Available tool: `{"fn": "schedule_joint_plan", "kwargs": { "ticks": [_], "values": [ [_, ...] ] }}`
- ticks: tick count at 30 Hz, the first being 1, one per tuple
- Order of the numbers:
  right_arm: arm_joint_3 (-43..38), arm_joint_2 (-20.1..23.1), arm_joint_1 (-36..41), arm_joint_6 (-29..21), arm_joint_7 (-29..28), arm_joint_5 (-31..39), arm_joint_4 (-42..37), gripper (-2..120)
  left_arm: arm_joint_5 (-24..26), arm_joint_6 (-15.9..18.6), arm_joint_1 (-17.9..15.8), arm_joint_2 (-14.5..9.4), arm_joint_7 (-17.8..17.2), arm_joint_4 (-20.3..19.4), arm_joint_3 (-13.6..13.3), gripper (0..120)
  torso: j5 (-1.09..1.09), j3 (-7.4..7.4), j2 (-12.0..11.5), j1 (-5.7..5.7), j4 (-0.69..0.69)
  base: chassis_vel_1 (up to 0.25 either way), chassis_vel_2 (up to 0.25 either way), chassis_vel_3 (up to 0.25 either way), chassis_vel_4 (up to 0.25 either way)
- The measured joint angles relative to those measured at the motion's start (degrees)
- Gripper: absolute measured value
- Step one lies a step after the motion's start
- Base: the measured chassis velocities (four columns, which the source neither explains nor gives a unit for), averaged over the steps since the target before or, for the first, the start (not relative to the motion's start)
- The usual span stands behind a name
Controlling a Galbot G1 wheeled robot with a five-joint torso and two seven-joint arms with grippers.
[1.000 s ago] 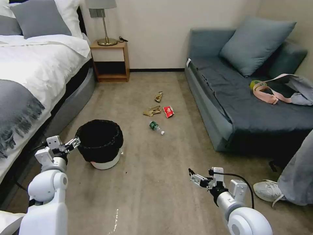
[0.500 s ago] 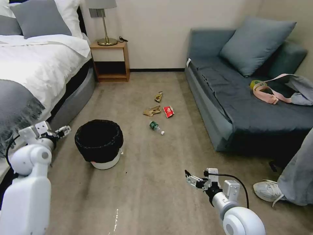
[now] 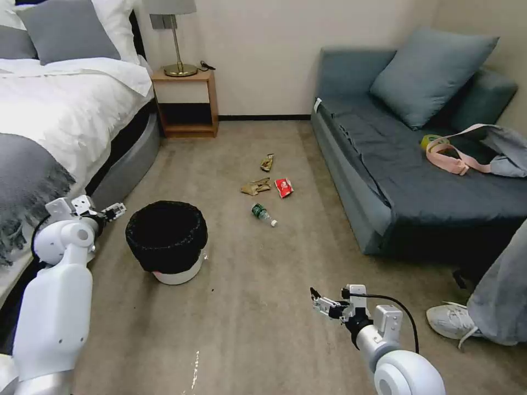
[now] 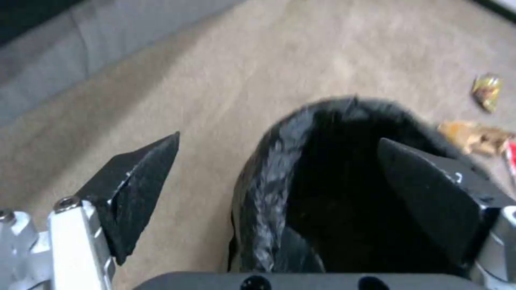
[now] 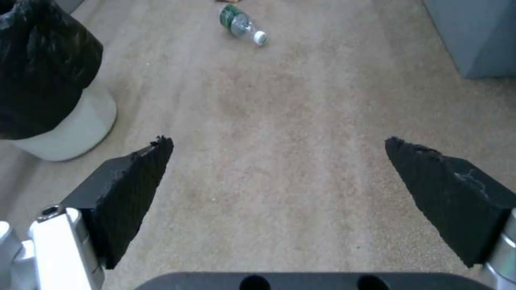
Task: Pick up the trash bin, then pick up the garbage on the floor and place it into the trash bin.
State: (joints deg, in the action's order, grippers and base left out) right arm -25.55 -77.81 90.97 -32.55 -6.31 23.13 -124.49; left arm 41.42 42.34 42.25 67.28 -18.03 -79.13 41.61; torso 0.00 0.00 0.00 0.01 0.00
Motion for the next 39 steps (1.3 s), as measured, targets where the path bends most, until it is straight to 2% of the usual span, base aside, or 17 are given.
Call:
{"fn": "schedule_joint_plan", "kwargs": {
  "ticks": [3, 8, 14, 16, 17, 20, 22, 26, 28, 30, 31, 34, 35, 38, 39],
  "values": [
    [-0.03, -0.27, 0.11, 0.16, 0.0, -0.27, -0.01, 100, -3.18, -0.05, -0.8, 1.13, 1.3, 2.28, -1.21, 99, 0.0, 0.0, 0.0, 0.0, 0.0, 0.0, 0.0, 0.0, 0.0],
    [-0.03, -0.47, 0.32, 0.29, 0.01, -0.4, -0.09, 100, -7.51, -0.09, -1.99, 1.71, 2.92, 5.92, -2.86, 99, 0.0, 0.0, 0.0, 0.0, 0.0, 0.0, 0.0, 0.0, 0.0],
    [-0.03, -0.61, 0.33, 0.47, 0.01, -0.54, -0.08, 100, -9.69, -0.13, -2.7, 2.16, 3.46, 8.79, -3.44, 98, 0.0, 0.0, 0.0, 0.0, 0.0, 0.0, 0.0, 0.0, 0.0],
    [0.04, -0.61, 0.51, 0.64, 0.0, -0.57, -0.05, 100, -10.45, -0.15, -2.82, 2.42, 3.44, 9.71, -3.44, 90, 0.01, 0.0, 0.0, -0.01, 0.0, 0.0, 0.0, 0.0, 0.0],
    [0.04, -0.61, 0.51, 0.64, 0.0, -0.57, -0.05, 100, -10.45, -0.15, -2.82, 2.42, 3.44, 9.71, -3.44, 90, 0.01, 0.0, 0.0, -0.01, 0.0, 0.0, 0.0, 0.0, 0.0],
    [0.3, -0.61, 0.81, 0.78, 0.02, -0.33, -0.28, 100, -11.32, -0.17, -3.01, 2.68, 3.97, 10.95, -3.24, 76, 0.01, 0.0, 0.0, 0.0, 0.0, 0.0, 0.0, 0.0, 0.0],
    [0.33, -0.61, 0.82, 0.78, 0.03, -0.23, -0.36, 100, -11.35, -0.17, -3.02, 2.69, 4.15, 11.04, -3.19, 74, 0.0, 0.0, 0.0, 0.0, 0.0, 0.0, 0.0, 0.0, 0.0],
    [0.57, -0.54, 1.13, 0.32, -0.07, 2.92, -1.79, 100, -11.53, -0.2, -3.3, 3.09, 5.77, 12.62, -2.68, 53, 0.0, 0.0, 0.0, -0.01, 0.0, 0.0, 0.0, 0.0, 0.0],
    [0.58, -0.52, 1.2, 0.15, -0.09, 3.42, -2.07, 100, -11.54, -0.2, -3.32, 3.21, 5.97, 12.85, -2.59, 52, 0.01, 0.0, 0.0, 0.0, 0.0, 0.0, 0.0, 0.0, 0.0],
    [0.48, -0.38, 1.31, -0.24, -0.17, 4.48, -2.83, 100, -11.69, -0.32, -3.36, 3.66, 6.39, 13.33, -2.25, 39, 0.03, -0.01, 0.0, -0.01, 0.01, 0.0, 0.0, 0.0, 0.0],
    [0.48, -0.38, 1.31, -0.24, -0.17, 4.48, -2.83, 100, -11.69, -0.32, -3.36, 3.66, 6.39, 13.33, -2.25, 39, 0.03, -0.01, 0.0, -0.01, 0.01, 0.0, 0.0, 0.0, 0.0],
    [0.14, -0.12, 1.64, -0.34, -0.21, 4.88, -3.14, 100, -12.0, -0.57, -3.36, 4.28, 6.47, 13.55, -1.81, 26, 0.05, -0.01, 0.01, -0.01, 0.02, 0.0, 0.0, 0.0, 0.0],
    [0.14, -0.12, 1.64, -0.34, -0.21, 4.88, -3.14, 100, -12.0, -0.57, -3.36, 4.28, 6.47, 13.55, -1.81, 26, 0.05, -0.01, 0.01, -0.01, 0.02, 0.0, 0.0, 0.0, 0.0],
    [-0.22, 0.06, 2.19, -0.34, -0.21, 5.23, -3.41, 100, -12.84, -0.63, -3.08, 4.84, 6.99, 13.51, -1.53, 11, 0.06, -0.01, 0.01, -0.01, 0.04, 0.0, 0.0, 0.0, 0.0],
    [-0.22, 0.06, 2.19, -0.34, -0.21, 5.23, -3.41, 100, -12.84, -0.63, -3.08, 4.84, 6.99, 13.51, -1.53, 11, 0.06, -0.01, 0.01, -0.01, 0.04, 0.0, 0.0, 0.0, 0.0]
  ]
}}
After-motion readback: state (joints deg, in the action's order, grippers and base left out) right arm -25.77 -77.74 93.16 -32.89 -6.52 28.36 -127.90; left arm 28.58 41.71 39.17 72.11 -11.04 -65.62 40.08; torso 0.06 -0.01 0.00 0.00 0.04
